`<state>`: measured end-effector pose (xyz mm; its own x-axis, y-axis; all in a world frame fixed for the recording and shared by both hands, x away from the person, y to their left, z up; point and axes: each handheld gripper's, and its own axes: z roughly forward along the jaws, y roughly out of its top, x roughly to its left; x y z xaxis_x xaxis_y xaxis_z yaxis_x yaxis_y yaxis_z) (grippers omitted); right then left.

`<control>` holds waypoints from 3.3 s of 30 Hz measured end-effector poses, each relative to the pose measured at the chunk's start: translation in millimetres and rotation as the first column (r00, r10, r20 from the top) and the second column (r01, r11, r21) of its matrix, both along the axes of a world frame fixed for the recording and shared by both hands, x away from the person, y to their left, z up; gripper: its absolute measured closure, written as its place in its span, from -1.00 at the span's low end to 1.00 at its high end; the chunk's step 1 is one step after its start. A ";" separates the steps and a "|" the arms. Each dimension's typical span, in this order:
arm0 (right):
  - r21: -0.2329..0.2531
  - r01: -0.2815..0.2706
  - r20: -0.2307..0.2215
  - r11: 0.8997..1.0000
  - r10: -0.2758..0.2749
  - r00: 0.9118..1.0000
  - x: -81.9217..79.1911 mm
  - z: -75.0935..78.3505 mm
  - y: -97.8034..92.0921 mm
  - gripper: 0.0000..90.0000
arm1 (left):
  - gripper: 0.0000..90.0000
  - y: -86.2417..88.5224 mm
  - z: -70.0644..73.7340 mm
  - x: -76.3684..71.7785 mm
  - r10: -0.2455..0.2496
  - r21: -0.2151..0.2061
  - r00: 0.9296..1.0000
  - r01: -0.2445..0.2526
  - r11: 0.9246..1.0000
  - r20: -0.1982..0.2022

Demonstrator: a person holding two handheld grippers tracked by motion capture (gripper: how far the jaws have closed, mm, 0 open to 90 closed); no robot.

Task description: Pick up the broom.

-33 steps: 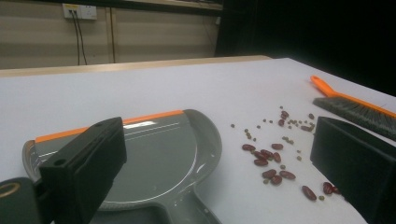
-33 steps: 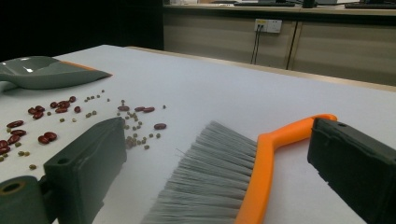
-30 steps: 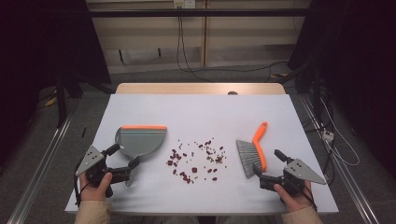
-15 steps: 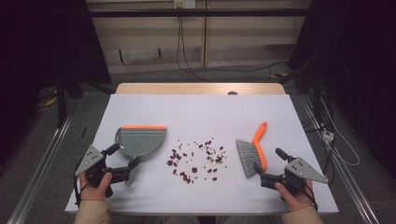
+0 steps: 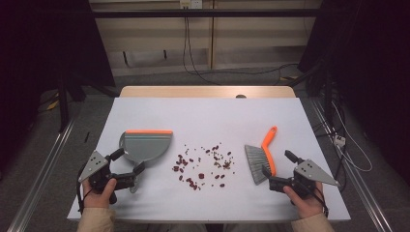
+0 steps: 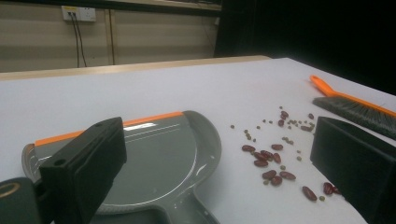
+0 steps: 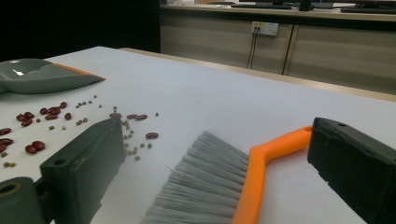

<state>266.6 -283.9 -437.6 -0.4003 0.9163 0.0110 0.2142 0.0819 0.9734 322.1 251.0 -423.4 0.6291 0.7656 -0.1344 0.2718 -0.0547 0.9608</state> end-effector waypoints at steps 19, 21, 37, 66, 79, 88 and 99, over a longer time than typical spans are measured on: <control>-0.035 0.060 -0.061 0.998 -0.062 0.996 35.8 0.8 -3.3 -0.90 | -0.93 -0.3 0.4 0.1 -0.004 0.000 1.000 0.004 1.000 0.004; -0.040 0.064 -0.069 0.997 -0.067 0.995 40.4 0.4 -2.9 -0.90 | -0.93 -0.1 -0.1 0.4 -0.005 0.000 1.000 0.005 1.000 0.000; -0.056 0.123 -0.134 0.991 -0.130 0.982 70.3 -1.8 -4.1 -0.90 | -0.93 0.2 -0.9 1.1 -0.006 -0.002 1.000 0.006 1.000 -0.005; -0.107 0.209 -0.299 0.972 -0.232 0.926 111.0 -14.0 -4.4 -0.84 | -0.93 2.8 -2.7 2.5 -0.005 -0.001 1.000 0.005 1.000 -0.014; -0.145 0.221 -0.364 0.964 -0.260 0.894 117.8 -21.9 -1.5 -0.38 | -0.93 1.6 -3.9 3.3 -0.011 0.004 1.000 0.011 1.000 -0.024; -0.174 0.219 -0.400 0.960 -0.272 0.875 122.7 -23.2 2.9 -0.23 | -0.93 1.3 -4.6 3.6 -0.013 0.004 0.999 0.013 1.000 -0.029; -0.201 0.209 -0.448 0.957 -0.280 0.849 124.1 -25.7 5.9 -0.10 | -0.93 1.0 -5.1 4.1 -0.012 0.005 0.999 0.012 1.000 -0.031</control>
<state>390.7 -278.0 -463.3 -0.1430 0.9897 0.0046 0.6711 0.0935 0.7355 326.2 252.0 -428.5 0.6341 0.7586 -0.1496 0.3005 -0.0635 0.9517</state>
